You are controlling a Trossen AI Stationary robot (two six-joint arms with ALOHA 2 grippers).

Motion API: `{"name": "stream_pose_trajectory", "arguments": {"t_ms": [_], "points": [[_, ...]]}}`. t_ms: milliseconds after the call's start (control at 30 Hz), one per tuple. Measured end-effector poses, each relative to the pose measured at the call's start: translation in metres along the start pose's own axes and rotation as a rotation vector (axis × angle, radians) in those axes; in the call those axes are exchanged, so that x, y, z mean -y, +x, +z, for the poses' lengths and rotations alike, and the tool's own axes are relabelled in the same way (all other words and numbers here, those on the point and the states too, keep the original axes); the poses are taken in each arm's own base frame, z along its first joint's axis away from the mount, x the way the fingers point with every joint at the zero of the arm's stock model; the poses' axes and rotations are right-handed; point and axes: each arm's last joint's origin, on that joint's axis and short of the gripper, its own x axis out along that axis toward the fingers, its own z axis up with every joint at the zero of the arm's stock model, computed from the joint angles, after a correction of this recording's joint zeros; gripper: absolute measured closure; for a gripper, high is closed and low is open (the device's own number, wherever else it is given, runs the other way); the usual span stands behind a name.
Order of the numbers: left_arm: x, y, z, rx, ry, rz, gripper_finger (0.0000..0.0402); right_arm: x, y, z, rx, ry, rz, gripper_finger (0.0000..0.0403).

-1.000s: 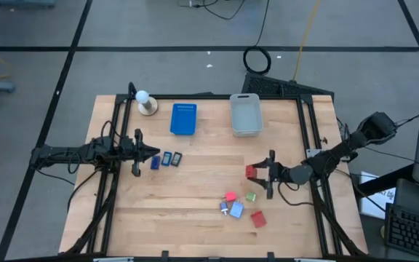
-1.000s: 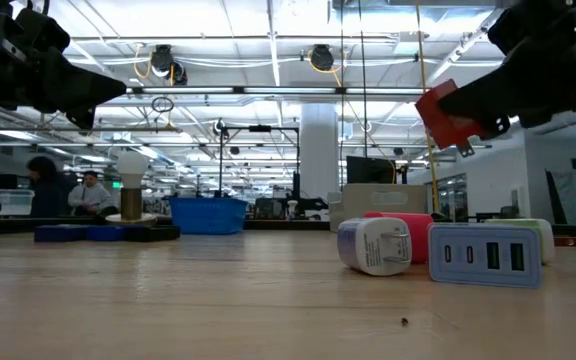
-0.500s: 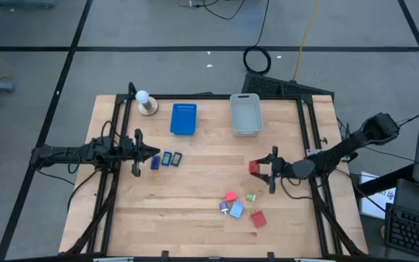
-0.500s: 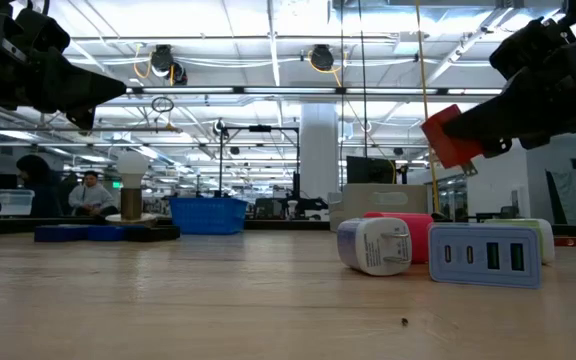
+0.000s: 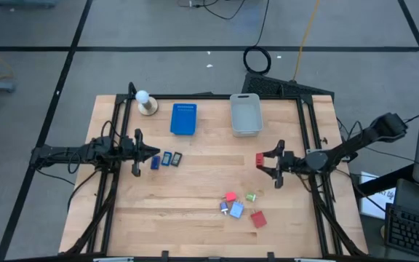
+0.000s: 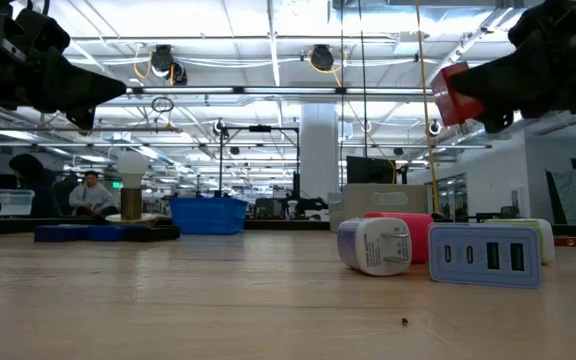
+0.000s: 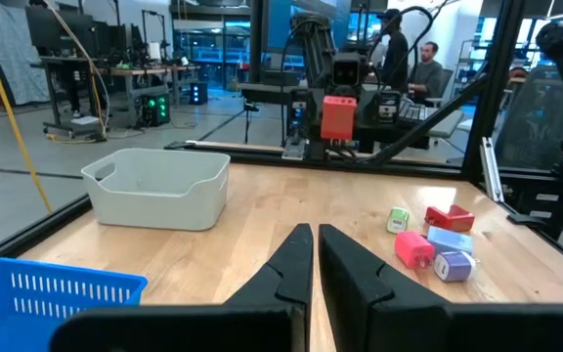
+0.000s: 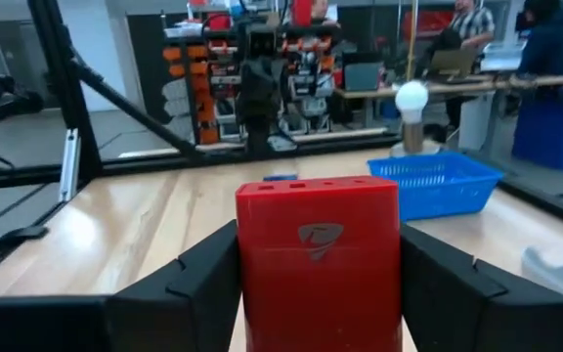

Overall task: Pick & Place Office items
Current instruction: Put the right red charger adapter into the gray bin

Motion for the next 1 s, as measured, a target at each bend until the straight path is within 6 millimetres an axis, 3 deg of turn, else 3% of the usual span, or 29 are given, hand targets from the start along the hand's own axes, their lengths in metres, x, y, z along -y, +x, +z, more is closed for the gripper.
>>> {"name": "stream_pose_trajectory", "arguments": {"t_ms": [533,767,1000], "points": [[0.0,0.0,0.0,0.0,0.0,0.0,0.038,0.021,-0.008,0.012,0.029,-0.043,-0.112,0.0179],[0.0,0.0,0.0,0.0,0.0,0.0,0.038,0.035,-0.004,0.013,0.035,-0.051,-0.218,0.0193],[0.0,0.0,0.0,0.0,0.0,0.0,0.038,0.051,-0.002,0.013,0.035,-0.059,-0.339,0.018]]}}
